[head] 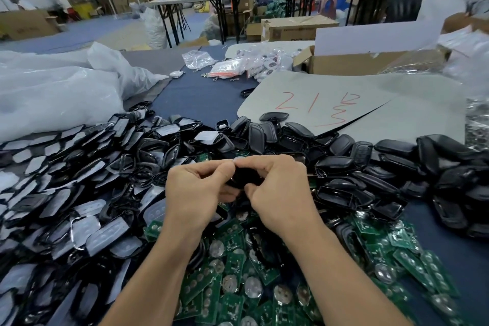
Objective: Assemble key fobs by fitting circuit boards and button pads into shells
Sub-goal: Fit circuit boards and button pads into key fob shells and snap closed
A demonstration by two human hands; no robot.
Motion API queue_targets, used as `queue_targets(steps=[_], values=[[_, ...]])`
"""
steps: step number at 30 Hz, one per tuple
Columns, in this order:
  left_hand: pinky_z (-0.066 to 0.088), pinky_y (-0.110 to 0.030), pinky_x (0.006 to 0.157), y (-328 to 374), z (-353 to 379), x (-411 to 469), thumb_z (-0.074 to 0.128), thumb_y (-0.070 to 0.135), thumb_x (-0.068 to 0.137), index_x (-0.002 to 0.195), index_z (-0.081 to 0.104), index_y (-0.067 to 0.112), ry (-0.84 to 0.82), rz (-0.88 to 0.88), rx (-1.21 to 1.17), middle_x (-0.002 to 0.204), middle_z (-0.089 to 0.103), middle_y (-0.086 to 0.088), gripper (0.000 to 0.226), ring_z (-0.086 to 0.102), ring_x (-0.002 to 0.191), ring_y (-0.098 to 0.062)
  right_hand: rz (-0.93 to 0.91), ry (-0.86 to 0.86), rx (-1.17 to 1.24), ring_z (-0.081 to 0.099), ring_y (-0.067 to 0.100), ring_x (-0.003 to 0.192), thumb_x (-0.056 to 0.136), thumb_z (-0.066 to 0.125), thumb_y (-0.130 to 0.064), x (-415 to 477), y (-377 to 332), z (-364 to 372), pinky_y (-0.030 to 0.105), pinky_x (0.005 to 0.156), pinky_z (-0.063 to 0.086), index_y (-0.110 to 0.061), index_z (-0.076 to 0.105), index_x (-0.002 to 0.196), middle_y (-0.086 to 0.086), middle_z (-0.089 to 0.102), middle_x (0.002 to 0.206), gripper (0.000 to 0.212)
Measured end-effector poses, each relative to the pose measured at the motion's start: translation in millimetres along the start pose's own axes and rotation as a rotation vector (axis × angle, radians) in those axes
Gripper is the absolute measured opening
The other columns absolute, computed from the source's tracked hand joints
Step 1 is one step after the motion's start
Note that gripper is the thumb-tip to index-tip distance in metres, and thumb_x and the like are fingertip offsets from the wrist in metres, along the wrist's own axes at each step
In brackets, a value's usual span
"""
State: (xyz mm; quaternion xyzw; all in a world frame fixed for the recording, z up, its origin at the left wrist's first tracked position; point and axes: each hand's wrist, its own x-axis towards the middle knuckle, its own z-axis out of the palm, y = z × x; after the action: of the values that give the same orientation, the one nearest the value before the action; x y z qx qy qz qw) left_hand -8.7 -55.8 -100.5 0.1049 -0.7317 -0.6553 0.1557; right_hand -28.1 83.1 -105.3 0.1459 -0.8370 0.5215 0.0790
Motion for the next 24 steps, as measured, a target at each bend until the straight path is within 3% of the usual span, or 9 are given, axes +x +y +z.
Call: queue_targets(steps=[2, 6, 11, 13, 16, 19, 24], values=[[0.059, -0.025, 0.051, 0.3, 0.0, 0.2, 0.076, 0.009, 0.093, 0.072, 0.084, 0.032, 0.024, -0.007, -0.022, 0.069, 0.077, -0.009, 0.032, 0.074, 0.055, -0.026, -0.018, -0.013, -0.010, 0.065, -0.017, 0.095, 0.072, 0.067, -0.002, -0.7, -1.4, -0.8, -0.001, 0.076, 0.047, -0.081, 0.059, 0.091, -0.053, 0.057, 0.075, 0.081], [0.058, -0.024, 0.052, 0.4, -0.7, 0.5, 0.080, 0.005, 0.088, 0.083, 0.084, 0.025, 0.005, -0.041, -0.067, 0.074, 0.079, -0.010, 0.021, 0.073, 0.055, -0.024, -0.065, -0.001, -0.015, 0.064, -0.018, 0.092, 0.071, 0.070, -0.009, -2.3, -2.1, -3.0, -0.001, 0.075, 0.048, -0.072, 0.052, 0.109, -0.054, 0.056, 0.074, 0.075], [0.059, -0.022, 0.058, 2.8, -4.2, 0.0, 0.081, -0.010, 0.079, 0.104, 0.081, 0.019, -0.073, -0.041, -0.077, 0.078, 0.080, -0.009, 0.038, 0.074, 0.061, -0.020, -0.038, 0.026, -0.027, 0.060, -0.026, 0.084, 0.073, 0.075, -0.013, -1.8, -0.3, -3.5, -0.003, 0.071, 0.045, -0.069, 0.054, 0.110, -0.056, 0.054, 0.073, 0.070], [0.059, -0.022, 0.057, 3.0, -4.1, -0.3, 0.080, -0.011, 0.079, 0.102, 0.082, 0.019, -0.041, -0.033, -0.114, 0.074, 0.078, -0.008, 0.037, 0.073, 0.057, -0.018, -0.063, 0.054, -0.037, 0.060, -0.025, 0.085, 0.074, 0.075, -0.011, -1.8, -0.6, -1.5, -0.001, 0.073, 0.047, -0.058, 0.065, 0.116, -0.049, 0.063, 0.091, 0.063], [0.059, -0.022, 0.057, 3.4, -2.4, -0.7, 0.079, -0.009, 0.082, 0.099, 0.082, 0.021, -0.016, -0.023, -0.140, 0.072, 0.077, -0.006, 0.035, 0.071, 0.055, -0.015, -0.082, 0.077, -0.053, 0.068, -0.008, 0.099, 0.077, 0.074, -0.010, -3.3, -1.0, 1.1, 0.016, 0.088, 0.056, -0.038, 0.076, 0.119, -0.018, 0.077, 0.111, 0.051], [0.059, -0.024, 0.055, 5.9, -1.0, -0.8, 0.078, 0.001, 0.088, 0.087, 0.085, 0.025, 0.003, -0.019, -0.121, 0.075, 0.079, -0.008, 0.025, 0.070, 0.054, -0.017, -0.124, 0.075, -0.069, 0.069, -0.001, 0.106, 0.076, 0.072, -0.005, -4.3, -2.8, -0.6, 0.024, 0.097, 0.055, -0.035, 0.077, 0.120, -0.015, 0.077, 0.113, 0.053], [0.058, -0.027, 0.049, 5.7, -1.4, 1.1, 0.076, 0.005, 0.092, 0.076, 0.085, 0.024, 0.069, -0.027, -0.120, 0.072, 0.078, -0.011, 0.026, 0.068, 0.048, -0.022, -0.147, 0.047, -0.062, 0.066, -0.007, 0.108, 0.076, 0.069, 0.000, -4.9, -4.2, 1.8, 0.018, 0.096, 0.053, -0.038, 0.076, 0.120, -0.023, 0.076, 0.111, 0.058]])
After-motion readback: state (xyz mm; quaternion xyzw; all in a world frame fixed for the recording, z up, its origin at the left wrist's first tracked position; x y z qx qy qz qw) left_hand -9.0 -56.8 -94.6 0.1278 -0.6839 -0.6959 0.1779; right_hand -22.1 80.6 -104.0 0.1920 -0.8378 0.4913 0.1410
